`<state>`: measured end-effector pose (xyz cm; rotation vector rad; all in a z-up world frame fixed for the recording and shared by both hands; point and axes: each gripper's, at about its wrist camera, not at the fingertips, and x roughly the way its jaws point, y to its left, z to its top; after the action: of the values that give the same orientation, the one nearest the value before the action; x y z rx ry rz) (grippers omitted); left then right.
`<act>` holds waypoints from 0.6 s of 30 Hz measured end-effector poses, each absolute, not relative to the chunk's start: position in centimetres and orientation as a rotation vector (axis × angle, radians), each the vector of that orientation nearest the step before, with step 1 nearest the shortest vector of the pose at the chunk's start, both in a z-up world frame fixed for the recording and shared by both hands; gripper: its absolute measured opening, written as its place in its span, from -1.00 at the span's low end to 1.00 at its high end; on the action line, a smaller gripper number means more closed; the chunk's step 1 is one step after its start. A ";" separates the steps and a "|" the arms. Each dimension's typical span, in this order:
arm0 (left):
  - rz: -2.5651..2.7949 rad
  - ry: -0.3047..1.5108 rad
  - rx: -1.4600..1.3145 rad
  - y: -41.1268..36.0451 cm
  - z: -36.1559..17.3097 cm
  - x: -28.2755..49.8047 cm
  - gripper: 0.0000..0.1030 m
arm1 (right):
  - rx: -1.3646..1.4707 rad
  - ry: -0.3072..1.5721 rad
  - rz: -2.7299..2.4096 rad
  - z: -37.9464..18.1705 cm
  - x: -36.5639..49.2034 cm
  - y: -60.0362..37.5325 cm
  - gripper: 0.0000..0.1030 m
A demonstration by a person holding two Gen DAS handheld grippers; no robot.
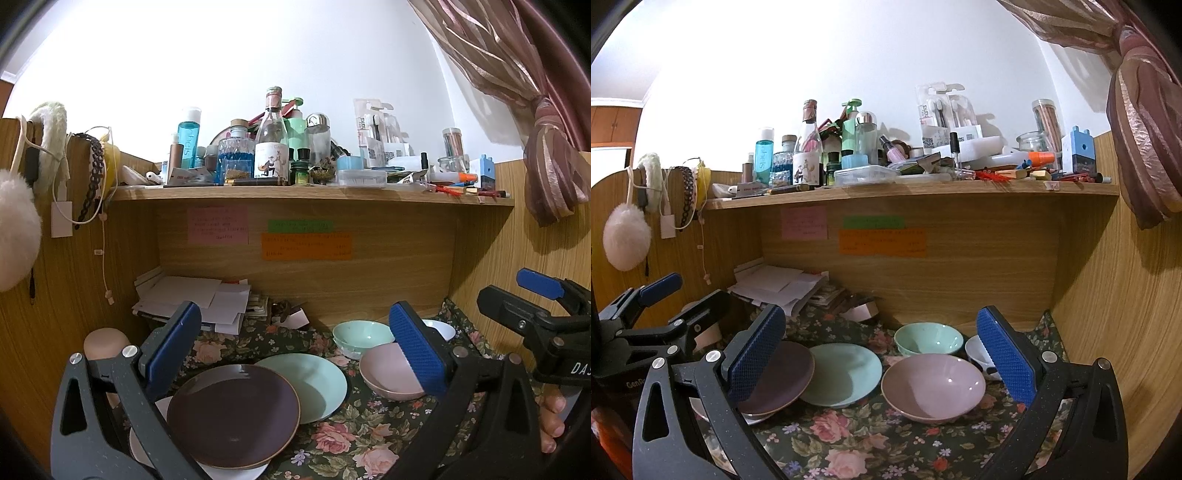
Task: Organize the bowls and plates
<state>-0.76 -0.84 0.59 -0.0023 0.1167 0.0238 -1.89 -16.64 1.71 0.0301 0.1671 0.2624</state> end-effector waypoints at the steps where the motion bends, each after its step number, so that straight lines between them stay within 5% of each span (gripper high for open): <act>1: 0.023 0.117 -0.001 -0.8 0.6 -0.8 1.00 | 0.030 0.167 0.263 1.7 -1.9 -16.6 1.00; 18: 0.027 0.122 -0.008 -0.4 0.5 -0.6 1.00 | 0.034 0.169 0.273 1.7 -1.8 -16.5 1.00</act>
<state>-0.58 -0.43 0.52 -0.0083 0.1223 0.0268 -1.75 -16.50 1.66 0.0340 0.1689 0.2726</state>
